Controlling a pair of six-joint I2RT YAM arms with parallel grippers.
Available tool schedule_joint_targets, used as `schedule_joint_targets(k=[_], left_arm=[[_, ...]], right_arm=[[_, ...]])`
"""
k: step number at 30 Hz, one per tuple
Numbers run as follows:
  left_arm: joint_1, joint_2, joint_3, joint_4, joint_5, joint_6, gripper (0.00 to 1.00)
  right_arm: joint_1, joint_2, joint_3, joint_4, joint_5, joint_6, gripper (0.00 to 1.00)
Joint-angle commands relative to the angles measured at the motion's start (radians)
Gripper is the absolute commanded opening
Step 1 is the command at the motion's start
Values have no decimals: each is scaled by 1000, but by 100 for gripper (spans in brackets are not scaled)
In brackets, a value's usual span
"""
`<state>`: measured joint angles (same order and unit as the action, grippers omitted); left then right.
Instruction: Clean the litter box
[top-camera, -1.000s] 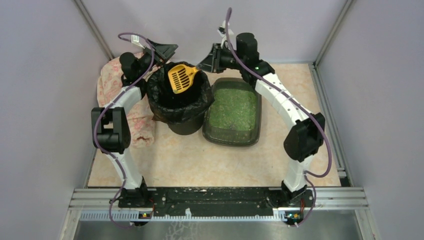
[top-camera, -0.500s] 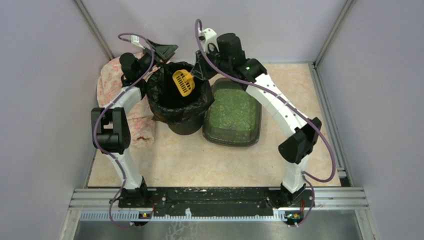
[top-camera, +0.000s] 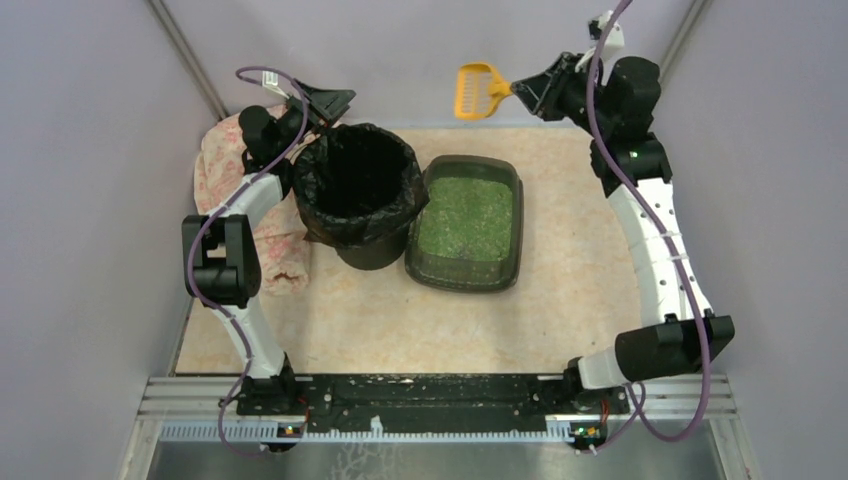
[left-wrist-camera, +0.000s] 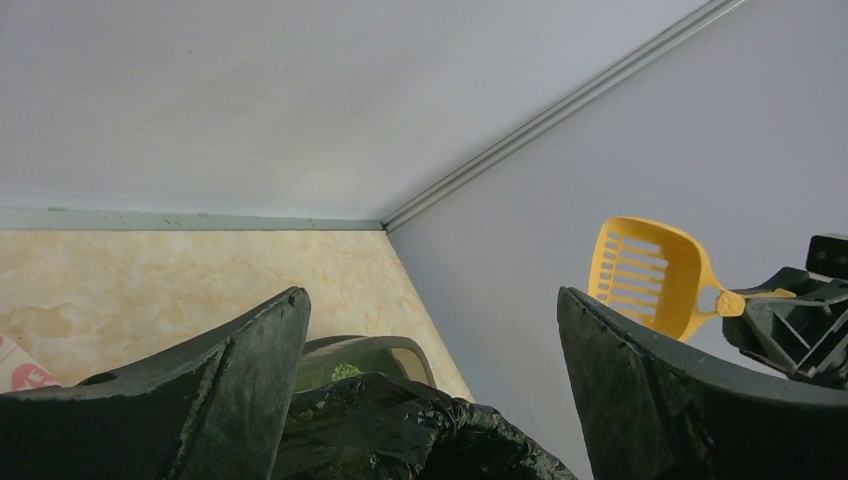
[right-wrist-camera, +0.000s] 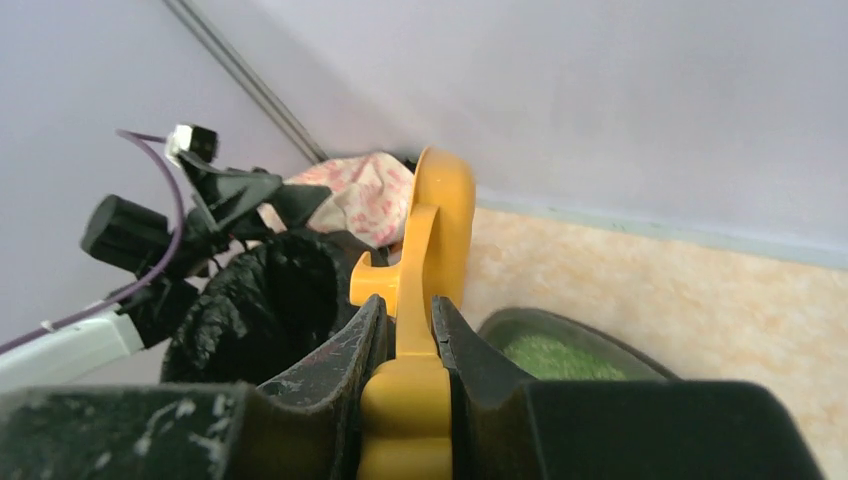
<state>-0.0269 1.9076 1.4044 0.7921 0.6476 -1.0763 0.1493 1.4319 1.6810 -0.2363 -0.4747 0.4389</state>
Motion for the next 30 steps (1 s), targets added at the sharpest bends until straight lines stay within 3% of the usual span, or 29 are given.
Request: schedule_joint_targets(k=[1, 9, 19, 24, 27, 30], left_arm=[[3, -40, -10, 25, 11, 20, 99], [1, -47, -18, 11, 9, 32, 99], [2, -51, -18, -2, 8, 45, 99], [2, -58, -9, -32, 10, 72, 99], [0, -57, 31, -86, 23, 134, 99], [-4, -62, 57, -152, 4, 180, 99]], right_arm=[[7, -13, -43, -155, 92, -111, 0], [64, -7, -119, -296, 326, -240, 0], [67, 64, -348, -124, 157, -140, 0], [67, 83, -359, -99, 172, -141, 48], [58, 76, -339, -113, 256, -152, 64], [15, 77, -299, -153, 286, -166, 70]])
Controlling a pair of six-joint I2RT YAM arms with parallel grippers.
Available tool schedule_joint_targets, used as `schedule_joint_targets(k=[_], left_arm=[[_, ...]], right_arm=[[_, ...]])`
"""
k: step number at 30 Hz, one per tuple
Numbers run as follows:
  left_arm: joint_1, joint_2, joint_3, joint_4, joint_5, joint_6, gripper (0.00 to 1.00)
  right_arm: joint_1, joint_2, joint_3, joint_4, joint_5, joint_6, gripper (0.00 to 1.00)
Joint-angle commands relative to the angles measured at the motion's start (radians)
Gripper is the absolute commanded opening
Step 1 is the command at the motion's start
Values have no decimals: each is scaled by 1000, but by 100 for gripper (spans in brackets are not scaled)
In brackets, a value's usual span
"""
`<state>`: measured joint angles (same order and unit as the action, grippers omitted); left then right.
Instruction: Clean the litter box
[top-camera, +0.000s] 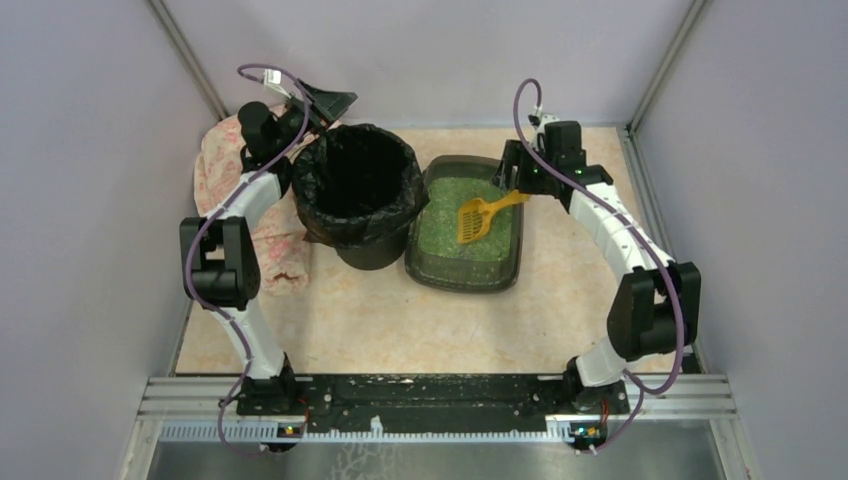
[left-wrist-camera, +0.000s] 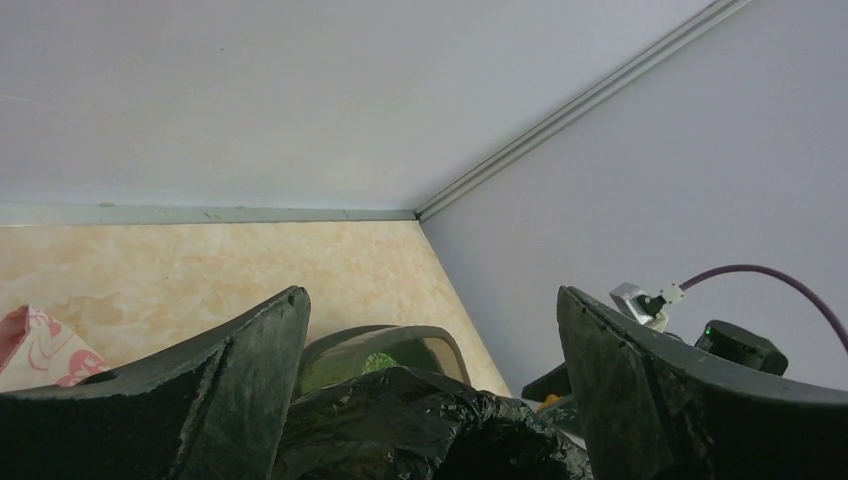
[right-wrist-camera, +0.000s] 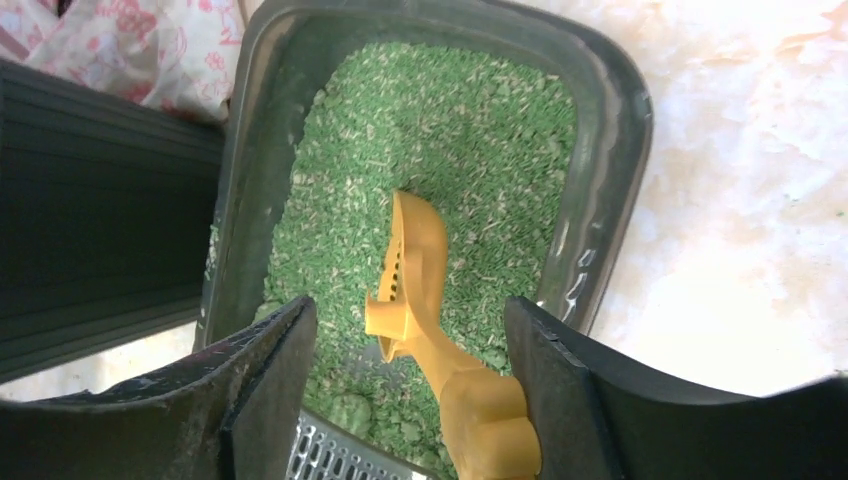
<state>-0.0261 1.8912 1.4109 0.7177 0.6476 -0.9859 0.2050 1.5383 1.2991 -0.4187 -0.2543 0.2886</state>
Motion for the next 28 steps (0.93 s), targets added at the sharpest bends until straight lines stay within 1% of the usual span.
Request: schedule_joint_targets(k=[1, 5, 8, 9, 11, 15, 17, 21, 28], left_arm=[[-5, -48, 50, -86, -9, 89, 99], [-5, -68, 46, -98, -36, 78, 99], [-4, -81, 55, -142, -68, 87, 99], [-4, -83, 56, -162, -77, 114, 99], [-5, -92, 55, -239, -101, 141, 99], [-5, -124, 29, -322, -154, 183, 99], [-5, -136, 22, -357, -177, 194, 99], [-5, -140, 26, -426, -204, 198, 99], [-6, -134, 36, -509, -233, 186, 99]], right_arm=[[-60, -31, 90, 20, 83, -17, 71], [-156, -58, 96, 8, 180, -2, 72], [-266, -57, 96, -33, 246, 32, 72], [-296, -51, 93, -47, 273, 41, 72], [-338, -45, 77, -57, 277, 47, 72], [-354, -50, 15, -34, 260, 44, 72], [-354, -49, -21, -9, 207, 63, 72], [-354, -45, -72, 33, 166, 95, 72], [-354, 21, -42, 43, 115, 73, 72]])
